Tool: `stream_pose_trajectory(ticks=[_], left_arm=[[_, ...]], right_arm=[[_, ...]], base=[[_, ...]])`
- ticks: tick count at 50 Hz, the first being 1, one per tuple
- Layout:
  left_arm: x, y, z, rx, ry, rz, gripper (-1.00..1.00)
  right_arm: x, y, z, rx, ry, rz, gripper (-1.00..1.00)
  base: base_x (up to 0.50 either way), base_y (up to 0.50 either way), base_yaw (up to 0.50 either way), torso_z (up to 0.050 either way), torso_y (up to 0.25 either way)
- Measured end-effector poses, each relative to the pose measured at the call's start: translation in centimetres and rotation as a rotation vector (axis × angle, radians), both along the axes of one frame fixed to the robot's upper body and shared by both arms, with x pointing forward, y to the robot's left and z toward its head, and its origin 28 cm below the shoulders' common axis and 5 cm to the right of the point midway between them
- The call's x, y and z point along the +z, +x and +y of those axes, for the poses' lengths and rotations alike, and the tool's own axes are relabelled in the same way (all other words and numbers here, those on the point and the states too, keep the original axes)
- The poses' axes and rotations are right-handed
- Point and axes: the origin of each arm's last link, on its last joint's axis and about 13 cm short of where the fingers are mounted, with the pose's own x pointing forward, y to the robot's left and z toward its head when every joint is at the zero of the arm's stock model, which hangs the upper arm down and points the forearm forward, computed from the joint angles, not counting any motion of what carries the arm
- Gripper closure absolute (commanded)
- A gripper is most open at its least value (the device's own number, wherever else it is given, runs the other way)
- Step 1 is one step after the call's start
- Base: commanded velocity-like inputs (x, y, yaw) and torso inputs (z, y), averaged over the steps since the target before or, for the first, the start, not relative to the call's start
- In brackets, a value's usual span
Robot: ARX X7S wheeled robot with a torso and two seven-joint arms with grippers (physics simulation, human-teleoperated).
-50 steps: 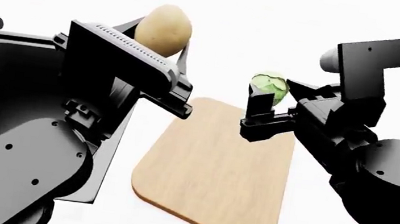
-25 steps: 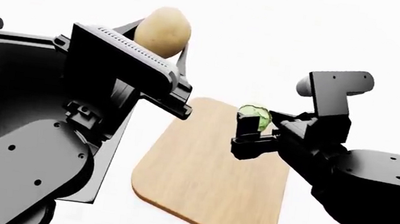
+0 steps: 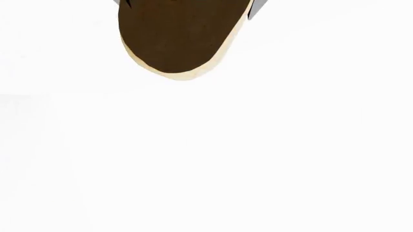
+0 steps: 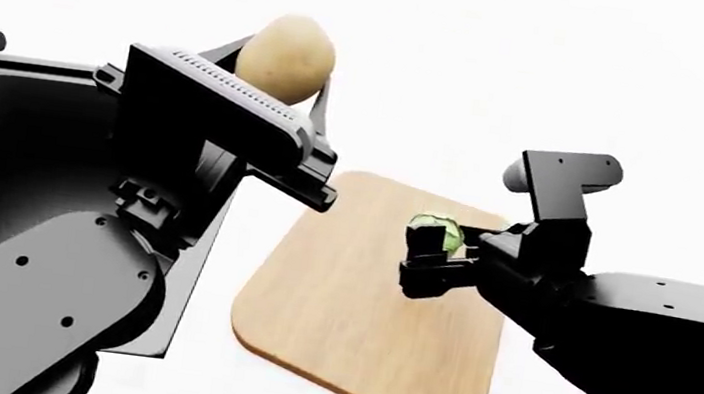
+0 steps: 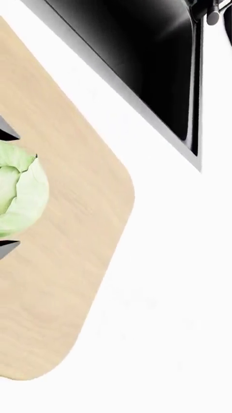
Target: Pick the vegetables from the sink and place them on the cutting board.
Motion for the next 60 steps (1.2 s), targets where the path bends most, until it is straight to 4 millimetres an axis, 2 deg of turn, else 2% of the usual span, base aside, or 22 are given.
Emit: stream_pose_trajectory(ticks=[8,9,26,34,46,60], left_arm=[[0.0,0.0,0.0,0.0,0.0,0.0,1.0],[0.0,0.0,0.0,0.0,0.0,0.0,1.0],[0.0,0.0,0.0,-0.002,0.002,0.001,1.0],[-0.4,0.1,-0.1,-0.014,0.01,0.034,1.0],[-2.5,0.3,-0.9,-0.062,0.025,0.255,1.0],[-5.6,0.2,-1.3,-0.107,0.069,0.446,1.0]], right_arm=[[-0.3,0.1,0.1,0.007,-0.009,0.028,1.0],[-0.4,0.1,0.1,0.008,-0.011,0.031,-1.0],[0.2,0.1,0.0,0.009,-0.024,0.007,-1.0],[1.4,-0.3,-0.2,0.004,-0.019,-0.037,-1.0],[4.5,-1.9,-0.8,-0.013,0.008,-0.152,-1.0],[6.2,-2.8,-1.6,-0.045,0.039,-0.232,-1.0]], base=[[0.0,0.0,0.0,0.001,0.0],[0.0,0.0,0.0,0.0,0.0],[0.0,0.0,0.0,0.0,0.001],[0.0,0.0,0.0,0.0,0.0],[0.0,0.0,0.0,0.0,0.0],[0.0,0.0,0.0,0.0,0.0]])
